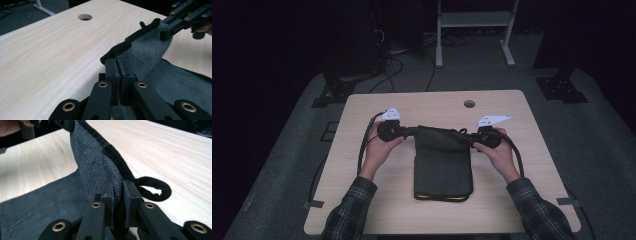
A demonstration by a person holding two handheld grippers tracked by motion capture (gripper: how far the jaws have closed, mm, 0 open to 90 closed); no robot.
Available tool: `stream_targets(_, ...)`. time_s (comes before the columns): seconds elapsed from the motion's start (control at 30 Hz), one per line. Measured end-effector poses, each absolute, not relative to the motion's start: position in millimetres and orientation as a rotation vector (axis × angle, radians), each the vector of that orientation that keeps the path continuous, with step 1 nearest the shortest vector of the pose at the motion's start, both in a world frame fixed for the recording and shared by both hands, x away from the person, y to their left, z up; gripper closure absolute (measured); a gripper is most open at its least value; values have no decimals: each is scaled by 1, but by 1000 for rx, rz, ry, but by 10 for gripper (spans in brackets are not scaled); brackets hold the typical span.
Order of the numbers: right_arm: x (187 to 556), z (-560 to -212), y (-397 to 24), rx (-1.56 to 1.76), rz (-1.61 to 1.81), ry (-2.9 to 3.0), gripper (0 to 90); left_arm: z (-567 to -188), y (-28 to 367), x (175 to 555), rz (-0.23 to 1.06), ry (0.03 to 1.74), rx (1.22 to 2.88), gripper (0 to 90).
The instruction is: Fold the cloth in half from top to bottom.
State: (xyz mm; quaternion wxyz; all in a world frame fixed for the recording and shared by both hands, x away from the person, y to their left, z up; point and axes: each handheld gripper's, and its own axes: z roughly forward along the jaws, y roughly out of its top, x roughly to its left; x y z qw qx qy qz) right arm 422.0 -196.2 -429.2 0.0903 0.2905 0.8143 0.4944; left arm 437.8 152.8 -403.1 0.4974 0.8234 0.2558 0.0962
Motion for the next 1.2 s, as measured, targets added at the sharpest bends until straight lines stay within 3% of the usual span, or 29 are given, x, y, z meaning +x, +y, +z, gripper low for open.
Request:
stream_targets(0.77, 353, -443, -201, 770, 1472, 2538, 790, -422, 160, 352, 44, 602, 2007, 877)
stream_targets(1.2, 331, -462, -197, 750, 1361, 2641, 760, -448, 157, 337, -37, 613, 2111, 874)
